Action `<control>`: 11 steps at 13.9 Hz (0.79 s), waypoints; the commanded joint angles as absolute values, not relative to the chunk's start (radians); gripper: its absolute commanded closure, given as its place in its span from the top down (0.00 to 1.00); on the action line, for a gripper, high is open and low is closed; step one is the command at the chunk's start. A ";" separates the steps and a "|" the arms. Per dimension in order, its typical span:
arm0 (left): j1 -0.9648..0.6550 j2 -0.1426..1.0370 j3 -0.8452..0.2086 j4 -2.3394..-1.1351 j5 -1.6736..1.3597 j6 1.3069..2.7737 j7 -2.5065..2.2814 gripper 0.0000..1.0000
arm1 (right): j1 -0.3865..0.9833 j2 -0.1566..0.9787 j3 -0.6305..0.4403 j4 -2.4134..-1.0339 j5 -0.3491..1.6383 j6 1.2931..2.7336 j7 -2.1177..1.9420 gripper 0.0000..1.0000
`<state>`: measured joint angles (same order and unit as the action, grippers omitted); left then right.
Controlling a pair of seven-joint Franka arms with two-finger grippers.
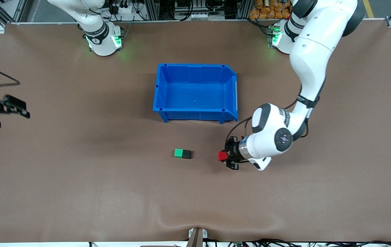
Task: Attach green and red cubes to black cube
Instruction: 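Carry the red cube against the black cube's free side with the left gripper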
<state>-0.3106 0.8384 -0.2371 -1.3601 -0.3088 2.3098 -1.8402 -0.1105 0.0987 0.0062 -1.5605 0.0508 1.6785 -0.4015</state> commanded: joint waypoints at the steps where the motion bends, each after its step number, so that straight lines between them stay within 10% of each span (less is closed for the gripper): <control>1: -0.337 0.879 -0.230 -1.313 -0.328 2.344 -1.879 0.00 | -0.123 0.008 0.012 -1.608 0.035 1.606 -0.344 1.00; 11: -0.383 0.911 -0.229 -1.318 -0.327 2.365 -1.942 0.00 | -0.058 -0.066 -0.052 -1.591 0.034 1.450 -0.299 1.00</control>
